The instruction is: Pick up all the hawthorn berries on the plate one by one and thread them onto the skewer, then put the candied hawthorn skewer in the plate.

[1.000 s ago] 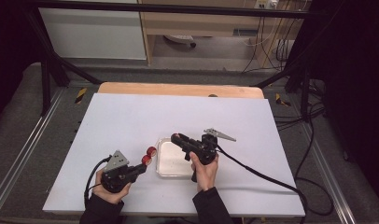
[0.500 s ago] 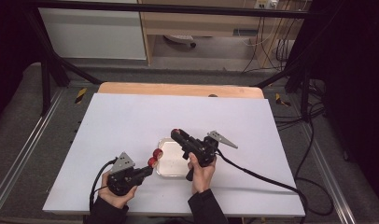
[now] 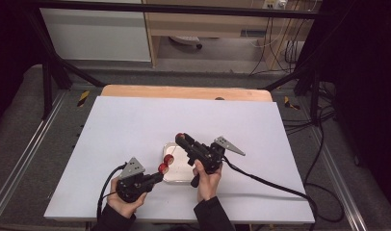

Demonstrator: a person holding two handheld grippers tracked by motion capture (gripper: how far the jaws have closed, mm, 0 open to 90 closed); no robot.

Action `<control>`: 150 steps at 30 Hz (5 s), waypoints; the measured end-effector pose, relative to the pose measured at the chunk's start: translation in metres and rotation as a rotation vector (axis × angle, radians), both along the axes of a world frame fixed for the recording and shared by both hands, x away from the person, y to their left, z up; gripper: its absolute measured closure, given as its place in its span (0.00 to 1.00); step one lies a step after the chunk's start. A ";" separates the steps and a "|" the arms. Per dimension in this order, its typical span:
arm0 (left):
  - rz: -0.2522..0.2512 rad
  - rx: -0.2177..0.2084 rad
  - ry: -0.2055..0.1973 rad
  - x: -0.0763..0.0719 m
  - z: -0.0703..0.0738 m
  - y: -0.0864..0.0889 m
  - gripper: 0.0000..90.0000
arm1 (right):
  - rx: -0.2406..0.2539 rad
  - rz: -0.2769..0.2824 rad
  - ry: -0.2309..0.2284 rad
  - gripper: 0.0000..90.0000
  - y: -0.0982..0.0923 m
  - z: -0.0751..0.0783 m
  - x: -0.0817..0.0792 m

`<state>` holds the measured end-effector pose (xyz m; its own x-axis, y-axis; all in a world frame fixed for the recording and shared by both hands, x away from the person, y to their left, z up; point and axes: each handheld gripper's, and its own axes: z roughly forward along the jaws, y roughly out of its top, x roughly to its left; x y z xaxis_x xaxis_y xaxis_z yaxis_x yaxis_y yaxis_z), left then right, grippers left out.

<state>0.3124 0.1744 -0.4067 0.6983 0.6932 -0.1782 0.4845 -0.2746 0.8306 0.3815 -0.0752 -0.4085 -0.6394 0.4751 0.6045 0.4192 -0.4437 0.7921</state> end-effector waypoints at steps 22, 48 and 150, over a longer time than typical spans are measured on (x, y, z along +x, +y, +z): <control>0.025 -0.033 0.025 0.001 -0.002 -0.002 0.98 | 0.006 0.025 -0.014 0.69 0.005 -0.009 -0.005; 0.073 -0.046 0.004 -0.002 -0.007 -0.009 0.98 | -0.011 0.002 -0.008 0.70 0.011 -0.016 -0.019; -0.012 0.330 0.207 0.081 -0.015 -0.066 0.98 | -0.842 0.132 0.122 0.01 -0.178 -0.041 -0.024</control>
<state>0.3937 0.1087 -0.4220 0.6794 0.7288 -0.0850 0.6276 -0.5173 0.5818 0.3572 -0.2531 -0.4499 -0.6745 0.7223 0.1528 0.5298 0.3294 0.7815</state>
